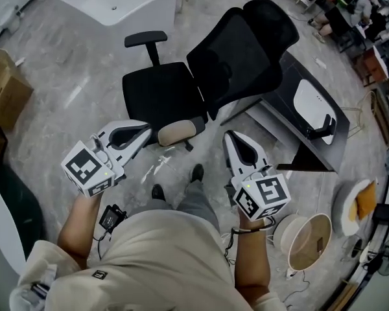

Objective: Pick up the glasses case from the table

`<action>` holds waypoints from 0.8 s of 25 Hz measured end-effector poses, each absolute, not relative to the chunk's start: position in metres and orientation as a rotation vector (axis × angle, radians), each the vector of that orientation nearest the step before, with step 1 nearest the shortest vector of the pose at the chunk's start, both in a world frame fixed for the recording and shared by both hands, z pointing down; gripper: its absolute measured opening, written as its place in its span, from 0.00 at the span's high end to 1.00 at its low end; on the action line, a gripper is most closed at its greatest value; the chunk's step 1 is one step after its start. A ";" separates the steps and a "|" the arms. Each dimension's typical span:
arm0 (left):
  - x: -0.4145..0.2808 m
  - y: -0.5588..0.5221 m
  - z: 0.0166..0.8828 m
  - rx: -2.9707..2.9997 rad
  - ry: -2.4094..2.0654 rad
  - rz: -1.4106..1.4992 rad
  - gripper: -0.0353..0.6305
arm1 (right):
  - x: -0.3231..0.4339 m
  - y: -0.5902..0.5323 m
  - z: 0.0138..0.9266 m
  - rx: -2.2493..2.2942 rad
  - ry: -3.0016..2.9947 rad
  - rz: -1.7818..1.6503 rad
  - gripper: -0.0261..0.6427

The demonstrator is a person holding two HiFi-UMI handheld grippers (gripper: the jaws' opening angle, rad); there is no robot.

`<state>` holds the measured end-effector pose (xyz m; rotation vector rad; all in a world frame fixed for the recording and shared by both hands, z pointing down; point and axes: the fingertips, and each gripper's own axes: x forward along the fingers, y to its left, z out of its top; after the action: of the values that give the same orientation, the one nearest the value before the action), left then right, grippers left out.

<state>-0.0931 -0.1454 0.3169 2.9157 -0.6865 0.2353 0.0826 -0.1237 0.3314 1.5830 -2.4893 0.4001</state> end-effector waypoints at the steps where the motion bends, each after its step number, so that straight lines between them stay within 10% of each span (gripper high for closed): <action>1: -0.093 -0.149 0.319 2.909 -0.700 0.244 0.93 | 0.082 -0.131 0.333 1.565 -2.501 0.403 0.92; 20: -0.070 -0.218 0.385 2.759 -0.824 0.425 0.92 | 0.083 -0.248 0.369 1.254 -2.586 0.499 0.92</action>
<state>-0.0697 -0.2182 0.3854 2.7587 -0.8241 0.4247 0.0829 -0.2475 0.3690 1.2543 -2.5864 0.4989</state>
